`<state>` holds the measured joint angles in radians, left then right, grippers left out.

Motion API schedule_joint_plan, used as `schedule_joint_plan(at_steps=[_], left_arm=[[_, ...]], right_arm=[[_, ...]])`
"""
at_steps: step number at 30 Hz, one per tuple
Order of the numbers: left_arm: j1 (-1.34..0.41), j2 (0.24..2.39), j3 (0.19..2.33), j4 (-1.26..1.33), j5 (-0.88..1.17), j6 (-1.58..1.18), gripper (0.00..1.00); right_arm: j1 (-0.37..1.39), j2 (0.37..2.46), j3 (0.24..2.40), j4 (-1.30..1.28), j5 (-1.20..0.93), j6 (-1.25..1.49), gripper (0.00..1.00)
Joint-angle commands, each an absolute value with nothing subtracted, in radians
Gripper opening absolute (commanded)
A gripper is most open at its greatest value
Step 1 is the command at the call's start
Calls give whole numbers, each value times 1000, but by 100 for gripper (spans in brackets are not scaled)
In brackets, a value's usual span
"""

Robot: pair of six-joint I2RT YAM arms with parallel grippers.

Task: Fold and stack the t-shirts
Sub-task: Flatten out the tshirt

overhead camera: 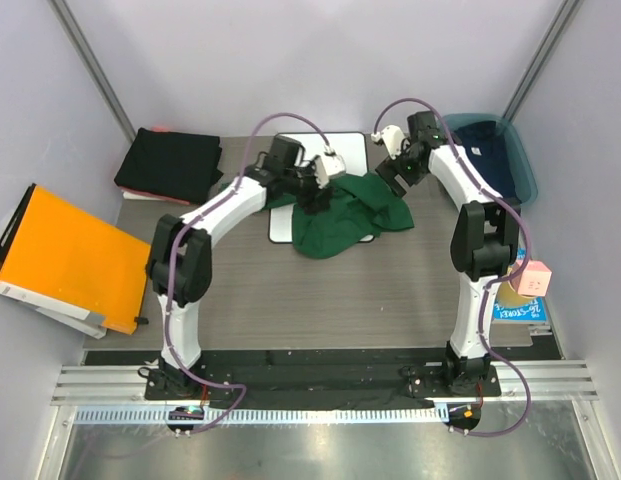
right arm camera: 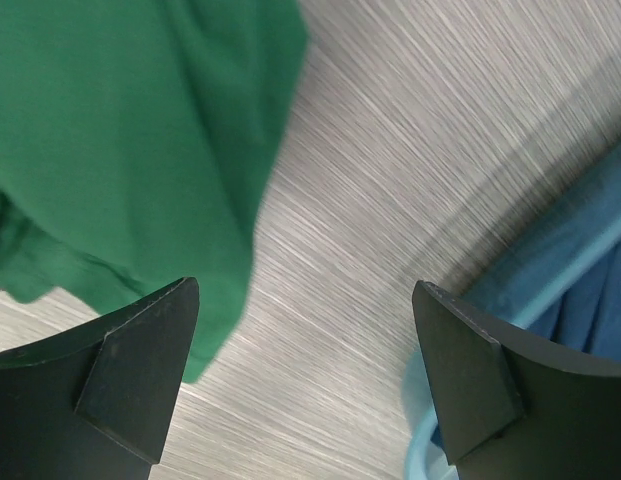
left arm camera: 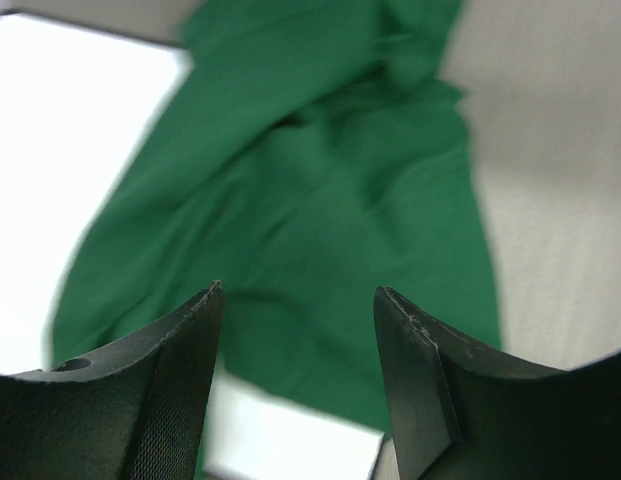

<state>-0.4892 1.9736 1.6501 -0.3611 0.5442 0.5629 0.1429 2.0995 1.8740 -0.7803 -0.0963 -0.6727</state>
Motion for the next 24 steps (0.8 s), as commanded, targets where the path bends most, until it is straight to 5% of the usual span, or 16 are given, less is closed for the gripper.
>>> schedule_joint_plan(at_steps=[1,15,21,24], left_arm=[[-548,2062,1712,-400,597,540,64],[-604,2221,1844,-357,500,492,64],[-612,2233,1836,-356,500,503,51],[-614,2232,1821,-357,502,503,27]], right_arm=[[121,2082,1931,-770,-112,-652,93],[57,2077,1973,-767,-176,-643,93],[57,2080,1970,-759,-202,-621,92],[55,2083,1979,-758,-210,-607,92]])
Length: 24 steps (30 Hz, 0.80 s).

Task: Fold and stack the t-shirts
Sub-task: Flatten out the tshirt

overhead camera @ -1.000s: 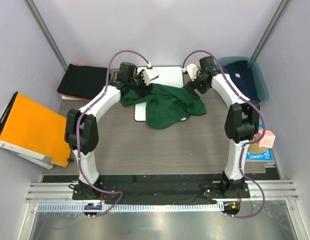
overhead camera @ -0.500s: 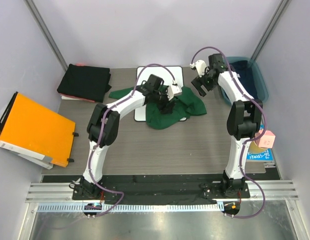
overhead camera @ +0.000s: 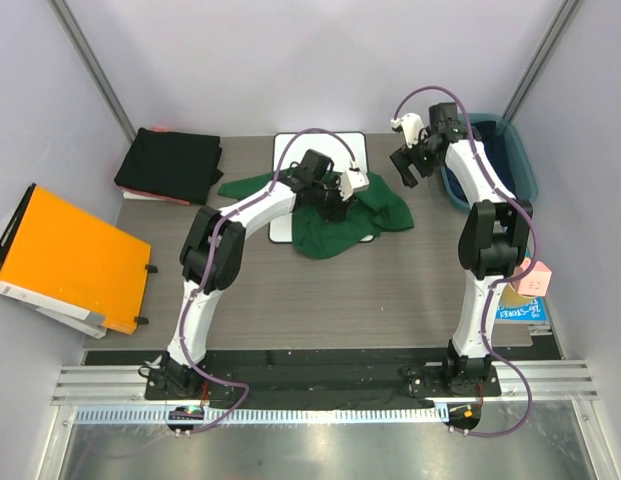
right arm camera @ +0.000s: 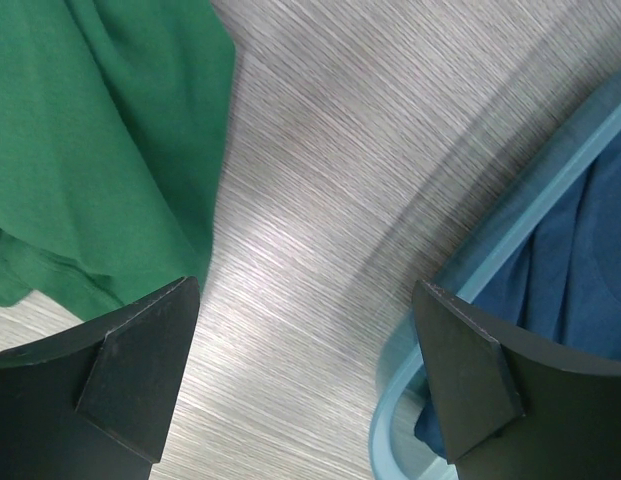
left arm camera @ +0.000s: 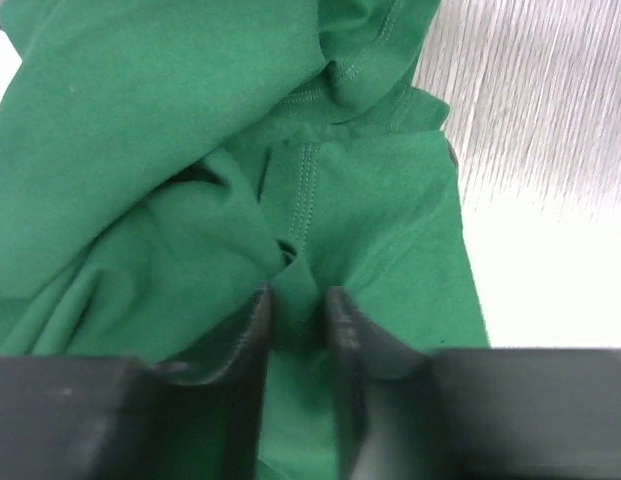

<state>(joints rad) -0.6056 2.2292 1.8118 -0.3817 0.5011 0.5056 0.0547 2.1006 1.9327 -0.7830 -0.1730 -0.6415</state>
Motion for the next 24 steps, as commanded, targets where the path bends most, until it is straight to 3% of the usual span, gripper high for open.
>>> schedule_joint_plan(at_steps=[1,2,11,18,24], left_arm=[[-612,2230,1815,-357,492,503,6],[-614,2230,1813,-357,485,503,0],[-604,2022,1775,-247,200,566,0],[-554,1787,1859,-169,-45,708,0],[-508,1683,1829,-138,-136,851,0]], right_arm=[[55,2082,1983,-756,-213,-603,92],[55,2083,1985,-755,-218,-601,92],[57,2111,2005,-753,-268,-554,92],[64,2146,2017,-779,-382,-546,92],[110,2178,2059,-883,-561,-568,94]])
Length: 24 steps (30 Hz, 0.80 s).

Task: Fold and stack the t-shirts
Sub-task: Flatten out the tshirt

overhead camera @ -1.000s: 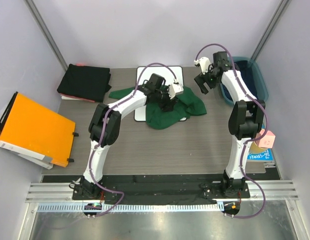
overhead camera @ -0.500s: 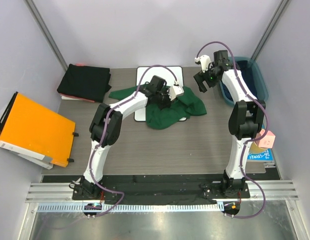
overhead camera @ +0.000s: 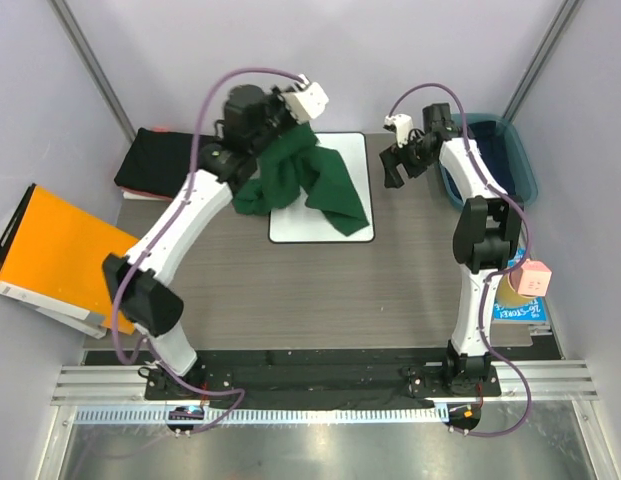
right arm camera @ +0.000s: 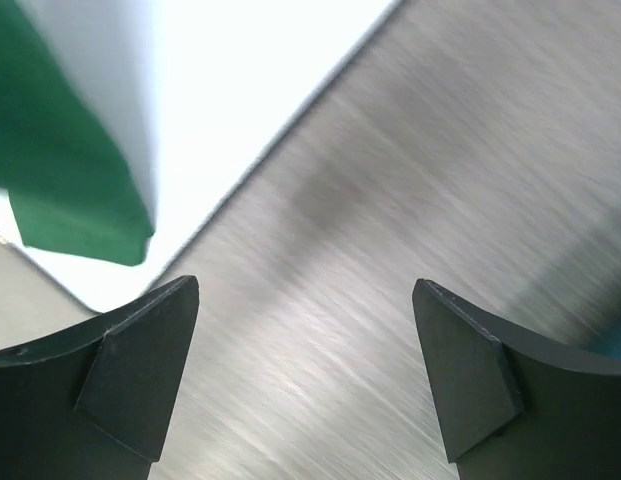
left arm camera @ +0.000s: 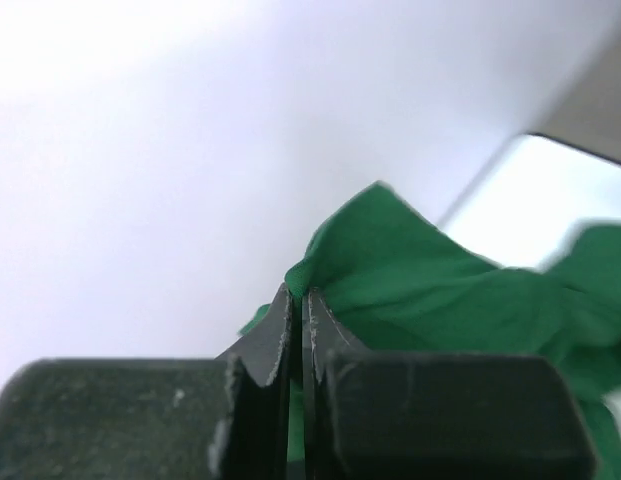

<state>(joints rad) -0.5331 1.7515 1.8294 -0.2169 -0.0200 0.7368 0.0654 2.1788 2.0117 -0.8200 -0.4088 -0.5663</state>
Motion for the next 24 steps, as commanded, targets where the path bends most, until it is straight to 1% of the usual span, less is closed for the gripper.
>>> schedule_joint_plan(at_steps=[1,4,6,8,12,14,18,24], left_arm=[[-508,1671,1815,-137,-143,857,0],[-509,1631,1757,-138,-138,854,0],[-511,1614,1730,-144,-141,848,0],[-511,1609,1721,-144,-147,850,0],[-511,1603,1723,-140,-156,859,0],[-511,1603,1721,-143,-164,861,0],[-506,1595,1715,-143,-186,873,0],[-482,1575,1697,-118,-210,887,0]], right_arm=[[126,2178,2040,-885,-574,-568,94],[187,2184,2033,-890,-633,-555,94],[236,2189,2045,-878,-695,-539,96],[274,2195,2056,-847,-710,-516,97],[372,2215,2030,-685,-664,-457,98],[393,2250,2033,-641,-623,-442,98],[403,2302,2023,-558,-523,-428,98],[406,2350,1991,-511,-474,-417,100]])
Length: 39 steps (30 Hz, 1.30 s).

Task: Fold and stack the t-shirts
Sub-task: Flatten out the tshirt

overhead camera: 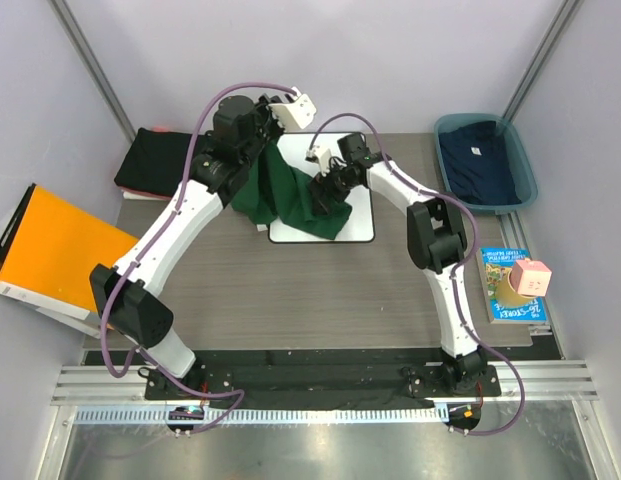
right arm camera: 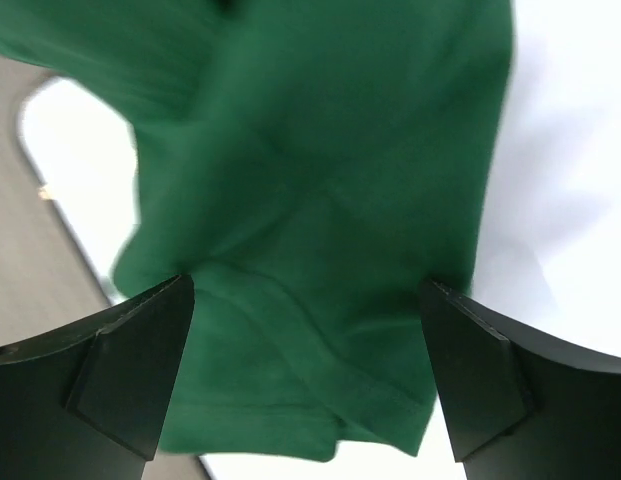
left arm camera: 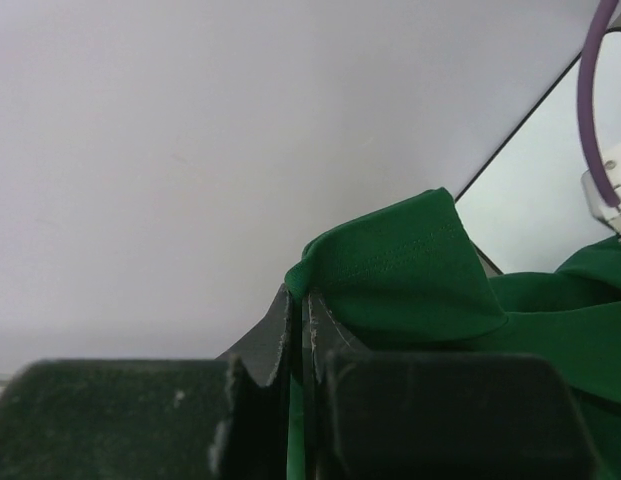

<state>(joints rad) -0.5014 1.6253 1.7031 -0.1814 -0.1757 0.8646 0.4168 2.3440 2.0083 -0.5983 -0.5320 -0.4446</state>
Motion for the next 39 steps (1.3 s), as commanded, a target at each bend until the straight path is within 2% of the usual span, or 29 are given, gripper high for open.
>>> schedule_joint_plan(at_steps=[1,8,11,12,13,14,18,23,27,29,33,39], left_arm=[[-479,1574,1691,-118,-212,887,0],[-462,1574,1672,-115,-210,873,0],[-456,1574,1663,-114,-207,864,0],[-454,1572,1657,-114,-204,862,0],[-450,1572,1654,-114,-204,859,0],[-446,1569,1648,-114,-203,859,0],[-422,1546,1579,-62,-215,847,0],[-368,1520,1532,93,-288,830,0],[-325,1491,1562,132,-295,756,0],[-313,1454,1560,135,-276,741,0],[-310,1341,1470,146,-128,698,0],[-310,1096,1289,115,161,649,0]], right_arm=[[413,2355,1993,-502,-459,-414,100],[451,2364,2023,-485,-453,-376,97],[469,2385,2022,-483,-408,-394,64],[474,2399,2023,-483,-387,-396,30],[477,2401,2023,-483,-350,-397,13],[479,2401,2022,-483,-336,-402,1],[479,2349,2006,-479,-221,-460,1],[448,2157,2022,-448,-28,-531,1],[400,1991,2039,-324,215,-564,1],[377,1895,2037,-276,268,-607,1],[367,1748,2025,-143,411,-682,1],[386,1551,1964,-54,463,-793,1]])
